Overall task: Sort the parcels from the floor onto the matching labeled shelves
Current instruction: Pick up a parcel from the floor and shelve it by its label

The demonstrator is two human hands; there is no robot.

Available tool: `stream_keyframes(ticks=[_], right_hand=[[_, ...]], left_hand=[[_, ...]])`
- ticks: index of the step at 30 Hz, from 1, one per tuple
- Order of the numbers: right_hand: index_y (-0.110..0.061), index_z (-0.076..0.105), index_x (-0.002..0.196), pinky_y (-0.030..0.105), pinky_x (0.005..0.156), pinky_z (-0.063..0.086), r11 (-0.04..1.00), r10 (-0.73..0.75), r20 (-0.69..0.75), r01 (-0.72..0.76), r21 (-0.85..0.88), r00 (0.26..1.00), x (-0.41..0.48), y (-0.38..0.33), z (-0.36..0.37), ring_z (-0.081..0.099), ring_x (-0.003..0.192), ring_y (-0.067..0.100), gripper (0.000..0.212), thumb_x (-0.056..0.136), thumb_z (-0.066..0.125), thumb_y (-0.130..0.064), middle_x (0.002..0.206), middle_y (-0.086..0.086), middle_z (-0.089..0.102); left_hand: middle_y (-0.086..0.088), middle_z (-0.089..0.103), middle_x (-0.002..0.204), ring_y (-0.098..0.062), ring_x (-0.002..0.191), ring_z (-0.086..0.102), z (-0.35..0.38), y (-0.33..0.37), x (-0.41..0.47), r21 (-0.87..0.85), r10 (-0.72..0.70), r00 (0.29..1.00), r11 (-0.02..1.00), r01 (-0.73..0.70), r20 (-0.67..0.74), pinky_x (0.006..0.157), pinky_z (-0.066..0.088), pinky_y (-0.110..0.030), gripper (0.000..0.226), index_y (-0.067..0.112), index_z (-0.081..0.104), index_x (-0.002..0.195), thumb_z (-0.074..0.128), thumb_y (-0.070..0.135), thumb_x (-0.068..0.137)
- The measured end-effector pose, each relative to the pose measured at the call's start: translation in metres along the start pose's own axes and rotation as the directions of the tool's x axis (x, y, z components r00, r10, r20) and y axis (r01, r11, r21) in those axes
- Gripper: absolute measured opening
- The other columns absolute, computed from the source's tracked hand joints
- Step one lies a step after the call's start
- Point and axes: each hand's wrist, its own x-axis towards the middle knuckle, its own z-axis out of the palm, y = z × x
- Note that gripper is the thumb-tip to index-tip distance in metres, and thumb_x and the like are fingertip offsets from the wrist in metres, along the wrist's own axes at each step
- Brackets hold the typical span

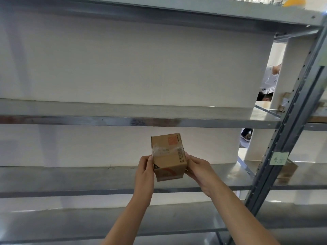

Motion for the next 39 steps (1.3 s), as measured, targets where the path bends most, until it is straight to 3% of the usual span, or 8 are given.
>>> stream_keyframes(ticks=[5, 9, 14, 17, 22, 25, 30, 39], right_hand=[[-0.022, 0.070, 0.127, 0.024, 0.102, 0.052, 0.998, -0.029, 0.188, 0.017, 0.068, 0.982, 0.003, 0.003, -0.003, 0.070, 0.114, 0.011, 0.033, 0.098, 0.058, -0.033, 0.117, -0.003, 0.078], [-0.029, 0.064, 0.136, 0.039, 0.111, 0.048, 1.000, 0.007, 0.219, -0.010, 0.014, 0.976, 0.005, 0.010, -0.006, 0.059, 0.128, 0.012, 0.048, 0.091, 0.062, -0.045, 0.124, -0.010, 0.074], [-0.034, 0.064, 0.135, 0.039, 0.115, 0.043, 1.000, 0.001, 0.257, 0.000, -0.005, 0.966, 0.004, 0.011, -0.002, 0.056, 0.130, 0.010, 0.037, 0.100, 0.053, -0.042, 0.124, -0.016, 0.073], [-0.033, 0.063, 0.136, 0.031, 0.115, 0.042, 1.000, -0.015, 0.287, 0.012, 0.013, 0.958, 0.003, 0.013, -0.003, 0.060, 0.128, 0.009, 0.034, 0.103, 0.055, -0.031, 0.128, -0.012, 0.072], [-0.028, 0.063, 0.135, 0.031, 0.113, 0.044, 0.998, -0.014, 0.278, -0.002, 0.057, 0.960, 0.003, 0.015, -0.002, 0.063, 0.125, 0.013, 0.034, 0.105, 0.051, -0.019, 0.126, -0.004, 0.074], [-0.028, 0.068, 0.128, 0.033, 0.112, 0.046, 0.997, 0.001, 0.209, -0.016, 0.069, 0.978, 0.002, 0.011, 0.001, 0.066, 0.121, 0.015, 0.037, 0.108, 0.037, -0.037, 0.120, -0.001, 0.076], [-0.031, 0.068, 0.124, 0.025, 0.088, 0.052, 0.995, -0.087, 0.181, 0.075, 0.071, 0.980, 0.002, 0.000, 0.005, 0.069, 0.113, 0.015, 0.037, 0.106, 0.039, -0.042, 0.116, 0.000, 0.077], [-0.031, 0.053, 0.139, 0.038, 0.113, 0.045, 0.993, -0.105, 0.314, 0.084, 0.081, 0.944, 0.006, 0.006, -0.001, 0.058, 0.132, 0.015, 0.044, 0.099, 0.058, -0.014, 0.136, -0.011, 0.067]], left_hand=[[-0.006, 0.066, 0.107, -0.026, 0.108, 0.062, -0.007, -0.002, -0.004, -0.052, 0.065, 0.998, 0.997, -0.065, 0.010, 0.098, 0.054, -0.047, 0.029, 0.024, 0.059, 0.101, 0.035, 0.036, 0.109], [-0.004, 0.066, 0.111, -0.024, 0.111, 0.062, -0.012, -0.004, -0.007, -0.068, 0.105, 0.993, 0.993, -0.101, 0.059, 0.098, 0.054, -0.042, 0.027, 0.024, 0.059, 0.108, 0.034, 0.034, 0.109], [0.017, 0.061, 0.124, 0.006, 0.109, 0.059, -0.014, 0.002, -0.010, -0.048, 0.149, 0.984, 0.988, -0.145, 0.095, 0.078, 0.050, -0.006, 0.033, 0.035, 0.054, 0.132, 0.031, 0.036, 0.108], [0.022, 0.059, 0.131, 0.009, 0.117, 0.056, -0.016, 0.004, -0.009, -0.052, 0.138, 0.985, 0.990, -0.133, 0.101, 0.079, 0.046, -0.001, 0.035, 0.043, 0.053, 0.136, 0.032, 0.036, 0.108], [0.015, 0.058, 0.140, -0.006, 0.131, 0.049, -0.021, 0.004, -0.005, -0.027, 0.081, 0.986, 0.997, -0.078, 0.144, 0.092, 0.042, -0.009, 0.038, 0.044, 0.051, 0.141, 0.035, 0.041, 0.107], [0.013, 0.060, 0.143, -0.011, 0.136, 0.051, -0.028, 0.001, 0.000, -0.047, 0.031, 0.979, 0.999, -0.022, 0.201, 0.114, 0.041, -0.037, 0.035, 0.051, 0.056, 0.136, 0.042, 0.045, 0.105], [-0.002, 0.069, 0.129, -0.018, 0.127, 0.061, -0.031, 0.005, -0.003, -0.158, 0.015, 0.977, 0.987, 0.019, 0.213, 0.115, 0.041, -0.047, 0.044, 0.029, 0.060, 0.127, 0.045, 0.056, 0.095], [0.002, 0.070, 0.123, -0.021, 0.122, 0.062, -0.035, 0.013, 0.003, -0.104, -0.107, 0.978, 0.986, 0.127, 0.179, 0.113, 0.040, -0.055, 0.085, 0.033, 0.057, 0.117, 0.036, 0.098, 0.066]])
